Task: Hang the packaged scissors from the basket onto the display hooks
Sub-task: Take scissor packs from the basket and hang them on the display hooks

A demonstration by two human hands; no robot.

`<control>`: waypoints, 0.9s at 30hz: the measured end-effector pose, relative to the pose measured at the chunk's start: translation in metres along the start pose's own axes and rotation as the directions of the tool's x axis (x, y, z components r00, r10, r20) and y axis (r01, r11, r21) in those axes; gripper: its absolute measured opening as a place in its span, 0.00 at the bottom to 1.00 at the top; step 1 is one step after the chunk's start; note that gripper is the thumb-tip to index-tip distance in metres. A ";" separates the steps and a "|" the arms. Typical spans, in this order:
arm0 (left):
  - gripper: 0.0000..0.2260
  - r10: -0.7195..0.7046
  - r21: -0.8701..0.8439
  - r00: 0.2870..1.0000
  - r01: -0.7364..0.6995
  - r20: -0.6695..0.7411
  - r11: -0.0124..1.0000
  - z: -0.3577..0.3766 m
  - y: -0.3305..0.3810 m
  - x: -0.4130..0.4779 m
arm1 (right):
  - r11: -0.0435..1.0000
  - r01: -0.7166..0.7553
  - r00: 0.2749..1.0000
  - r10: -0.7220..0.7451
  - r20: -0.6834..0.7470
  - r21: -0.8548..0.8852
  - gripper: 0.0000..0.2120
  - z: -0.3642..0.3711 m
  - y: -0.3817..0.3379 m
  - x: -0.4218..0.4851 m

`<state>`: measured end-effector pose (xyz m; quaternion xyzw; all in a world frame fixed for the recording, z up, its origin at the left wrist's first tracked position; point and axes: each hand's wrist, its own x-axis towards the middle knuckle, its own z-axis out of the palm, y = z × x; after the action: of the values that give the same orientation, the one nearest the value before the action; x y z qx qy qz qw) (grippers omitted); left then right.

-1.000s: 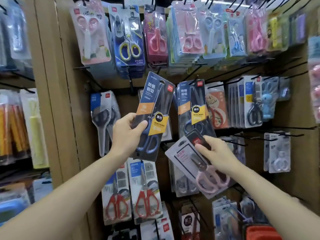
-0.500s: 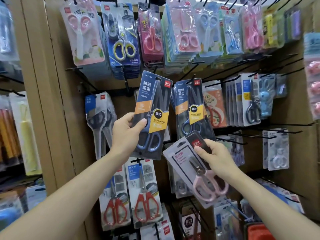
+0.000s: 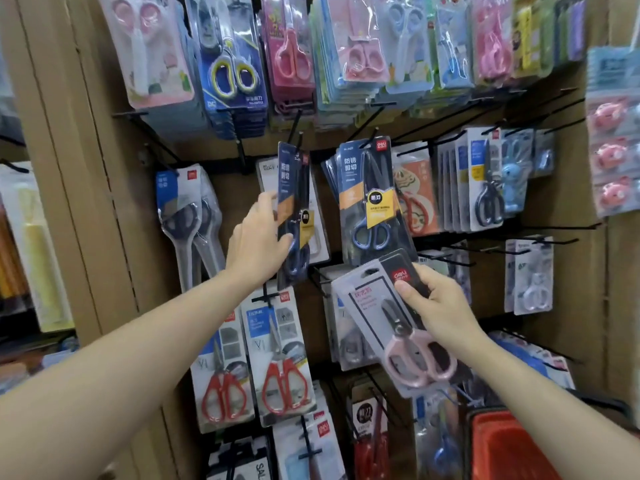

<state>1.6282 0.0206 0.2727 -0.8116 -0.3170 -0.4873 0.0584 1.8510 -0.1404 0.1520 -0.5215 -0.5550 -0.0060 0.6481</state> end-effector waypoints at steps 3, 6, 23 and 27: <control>0.41 0.235 0.305 0.969 -0.202 -0.077 0.931 0.002 0.001 0.008 | 0.997 -0.057 0.984 0.066 -0.164 0.060 0.07 -0.019 0.008 -0.008; 0.43 0.428 0.573 0.902 -0.384 0.064 0.724 0.006 -0.006 0.025 | 0.986 -0.102 0.937 0.141 -0.321 0.136 0.08 -0.034 0.018 -0.024; 0.34 -0.048 0.509 0.929 -0.157 0.368 0.846 0.031 0.002 0.051 | 0.714 -0.530 0.727 0.661 -0.189 0.457 0.06 0.005 0.085 -0.099; 0.32 0.152 0.540 0.954 -0.273 0.258 0.796 0.030 -0.005 0.036 | 0.674 -0.569 0.707 0.694 -0.139 0.471 0.07 -0.002 0.086 -0.101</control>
<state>1.6598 0.0528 0.2865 -0.8323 -0.3588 -0.2757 0.3202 1.8638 -0.1599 0.0217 -0.5333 -0.2183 0.2520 0.7774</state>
